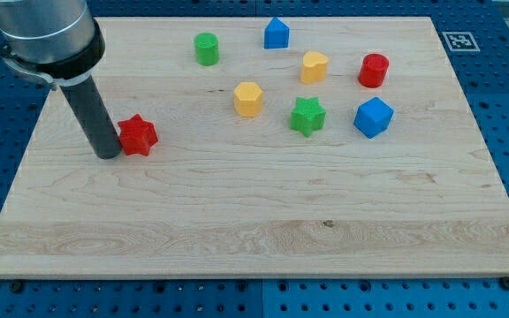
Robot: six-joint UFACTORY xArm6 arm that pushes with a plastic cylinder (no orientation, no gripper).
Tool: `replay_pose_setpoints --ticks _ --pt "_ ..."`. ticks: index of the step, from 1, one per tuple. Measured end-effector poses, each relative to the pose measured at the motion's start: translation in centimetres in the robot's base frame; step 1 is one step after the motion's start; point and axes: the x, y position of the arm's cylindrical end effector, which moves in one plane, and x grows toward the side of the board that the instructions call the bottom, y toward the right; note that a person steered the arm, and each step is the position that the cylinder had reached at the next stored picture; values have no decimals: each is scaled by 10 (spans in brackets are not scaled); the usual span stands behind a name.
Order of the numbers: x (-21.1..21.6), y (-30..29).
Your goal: Move the red star closer to the yellow hexagon
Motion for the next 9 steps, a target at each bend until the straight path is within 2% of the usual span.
replay_pose_setpoints --ticks 1,3,5,9 --pt "0 7" --pt "-11 73" --pt "-20 98" --pt "-23 58"
